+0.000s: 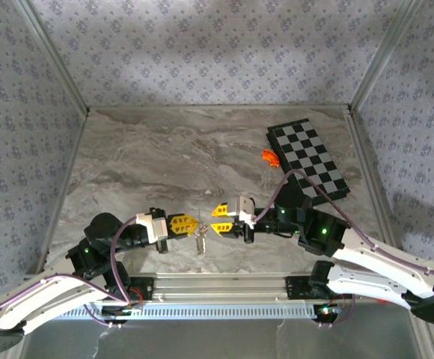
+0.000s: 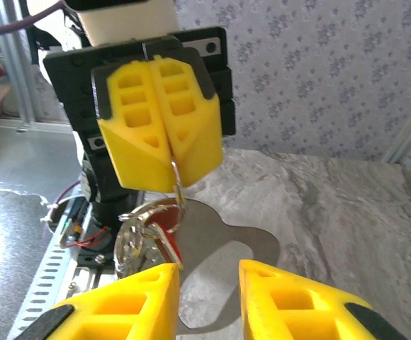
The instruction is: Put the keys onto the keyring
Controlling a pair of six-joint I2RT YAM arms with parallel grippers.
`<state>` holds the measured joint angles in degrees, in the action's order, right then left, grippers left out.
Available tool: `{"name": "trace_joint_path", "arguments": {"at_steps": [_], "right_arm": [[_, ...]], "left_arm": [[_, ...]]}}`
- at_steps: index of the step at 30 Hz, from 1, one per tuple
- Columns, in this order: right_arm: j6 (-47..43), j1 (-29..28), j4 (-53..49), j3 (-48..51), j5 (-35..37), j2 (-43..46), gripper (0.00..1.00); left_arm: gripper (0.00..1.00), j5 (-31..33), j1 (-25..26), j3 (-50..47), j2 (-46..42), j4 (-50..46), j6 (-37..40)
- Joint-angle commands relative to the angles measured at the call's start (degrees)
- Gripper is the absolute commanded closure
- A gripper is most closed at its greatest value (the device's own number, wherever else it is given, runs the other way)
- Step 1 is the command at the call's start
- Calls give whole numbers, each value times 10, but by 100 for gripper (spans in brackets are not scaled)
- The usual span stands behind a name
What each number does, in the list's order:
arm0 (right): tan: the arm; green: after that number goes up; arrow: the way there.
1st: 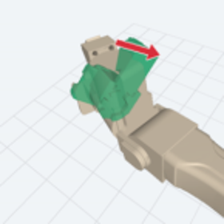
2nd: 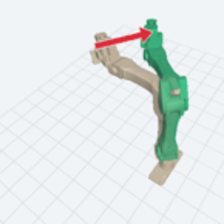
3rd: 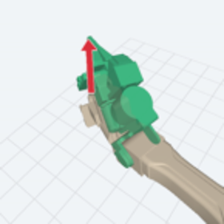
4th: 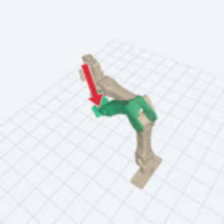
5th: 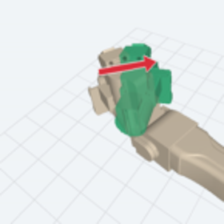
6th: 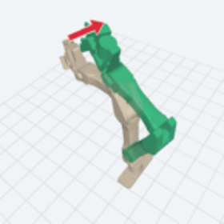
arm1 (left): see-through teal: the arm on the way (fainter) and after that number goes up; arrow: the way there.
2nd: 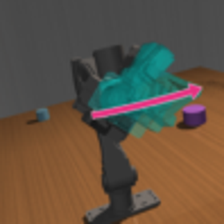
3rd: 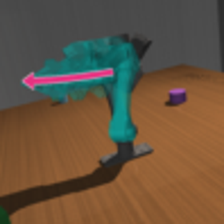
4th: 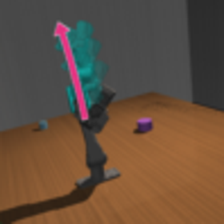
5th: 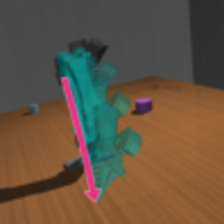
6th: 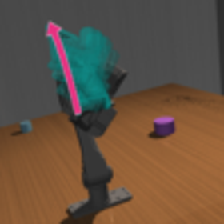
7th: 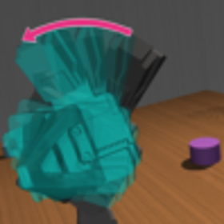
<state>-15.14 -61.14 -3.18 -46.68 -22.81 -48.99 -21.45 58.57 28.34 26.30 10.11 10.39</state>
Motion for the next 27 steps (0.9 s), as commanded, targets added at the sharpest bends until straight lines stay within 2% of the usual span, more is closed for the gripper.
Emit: {"name": "trace_joint_path", "arguments": {"at_steps": [1,20,27], "right_arm": [[17,1,37,-16,-42,1,71],[30,-5,90,-11,-53,-32,71],[28,-9,90,-13,-60,-37,78]], "left_arm": [[100,-14,1,9,-5,29,-6],[100,-19,0,7,0,32,-7],[100,-19,1,9,5,32,-7]]}}
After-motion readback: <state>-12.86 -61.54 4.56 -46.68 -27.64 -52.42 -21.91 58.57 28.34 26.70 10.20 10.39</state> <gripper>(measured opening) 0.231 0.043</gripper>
